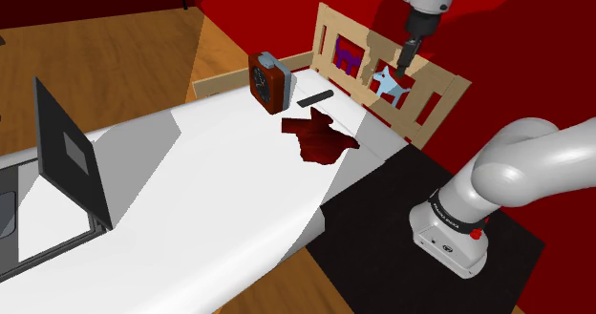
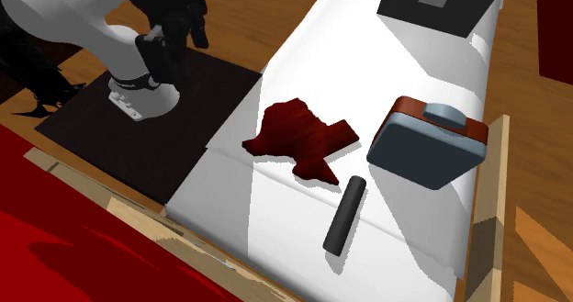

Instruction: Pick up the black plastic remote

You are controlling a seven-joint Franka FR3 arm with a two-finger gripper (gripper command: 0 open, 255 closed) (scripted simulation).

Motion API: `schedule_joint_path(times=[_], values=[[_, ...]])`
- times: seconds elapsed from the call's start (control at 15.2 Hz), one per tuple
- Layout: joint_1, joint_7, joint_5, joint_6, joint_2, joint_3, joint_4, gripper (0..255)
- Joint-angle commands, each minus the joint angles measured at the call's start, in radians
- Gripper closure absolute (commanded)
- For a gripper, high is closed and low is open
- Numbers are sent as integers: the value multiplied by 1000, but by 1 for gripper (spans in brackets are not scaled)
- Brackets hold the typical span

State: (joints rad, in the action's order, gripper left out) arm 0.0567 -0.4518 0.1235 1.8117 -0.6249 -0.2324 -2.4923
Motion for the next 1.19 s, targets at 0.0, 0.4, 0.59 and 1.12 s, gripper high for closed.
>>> schedule_joint_path(times=[0.0, 0.4, 0.59, 1.12], values=[[16, -97, 10, 77, 56, -47, -3, 0], [81, -390, -22, 283, 265, -177, 34, 0], [121, -555, -82, 370, 389, -233, 76, 0], [167, -1046, -380, 500, 750, -275, 264, 0]])
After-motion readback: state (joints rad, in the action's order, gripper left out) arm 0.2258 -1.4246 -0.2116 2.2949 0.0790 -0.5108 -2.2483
